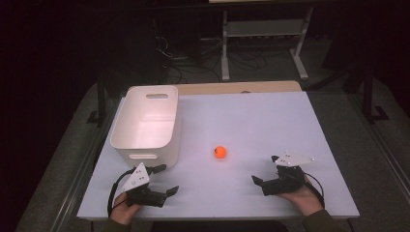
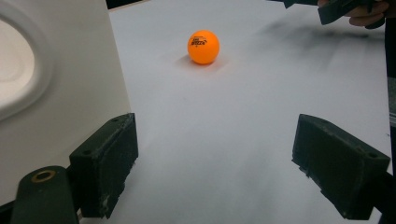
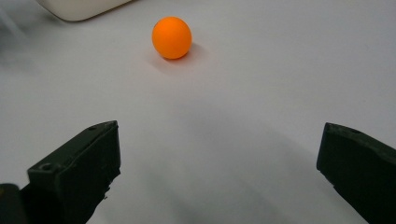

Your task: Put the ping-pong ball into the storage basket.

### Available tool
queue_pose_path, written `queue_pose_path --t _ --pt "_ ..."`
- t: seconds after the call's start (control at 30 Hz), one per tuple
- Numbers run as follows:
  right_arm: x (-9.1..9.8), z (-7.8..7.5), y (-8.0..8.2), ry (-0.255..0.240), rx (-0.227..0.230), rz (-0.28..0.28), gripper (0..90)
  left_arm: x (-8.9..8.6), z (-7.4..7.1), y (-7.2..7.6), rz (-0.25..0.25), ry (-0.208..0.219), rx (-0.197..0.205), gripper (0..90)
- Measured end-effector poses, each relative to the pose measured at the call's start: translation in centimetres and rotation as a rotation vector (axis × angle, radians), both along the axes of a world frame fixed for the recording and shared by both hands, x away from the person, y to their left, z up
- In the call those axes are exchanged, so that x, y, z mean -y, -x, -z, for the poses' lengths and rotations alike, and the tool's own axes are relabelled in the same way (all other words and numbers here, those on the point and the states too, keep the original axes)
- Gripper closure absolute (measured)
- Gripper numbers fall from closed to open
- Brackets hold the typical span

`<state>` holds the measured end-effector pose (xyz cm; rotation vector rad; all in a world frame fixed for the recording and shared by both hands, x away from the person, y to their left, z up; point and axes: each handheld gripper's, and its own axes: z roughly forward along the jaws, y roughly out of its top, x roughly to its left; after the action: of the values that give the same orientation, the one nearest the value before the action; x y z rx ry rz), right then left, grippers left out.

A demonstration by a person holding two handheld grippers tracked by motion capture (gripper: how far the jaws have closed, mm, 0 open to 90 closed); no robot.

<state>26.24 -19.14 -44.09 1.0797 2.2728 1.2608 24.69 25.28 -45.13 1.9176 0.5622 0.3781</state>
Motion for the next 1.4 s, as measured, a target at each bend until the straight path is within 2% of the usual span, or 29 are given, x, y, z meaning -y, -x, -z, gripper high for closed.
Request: queue_pose_path --t 0.57,0.97,1.4 --pt "-0.3 -0.3 -0.4 -0.005 -0.014 -0.008 0.0 -0.1 0.0 0.0 0.003 0.008 -0.001 14.1" --pt "-0.9 -0.7 -0.6 0.003 -0.006 -0.022 0.0 0.0 0.0 0.0 0.005 0.001 -0.002 14.1" --pt "-1.2 -0.8 -0.8 -0.012 -0.006 -0.030 0.0 0.0 0.0 0.0 0.002 0.006 -0.001 14.1"
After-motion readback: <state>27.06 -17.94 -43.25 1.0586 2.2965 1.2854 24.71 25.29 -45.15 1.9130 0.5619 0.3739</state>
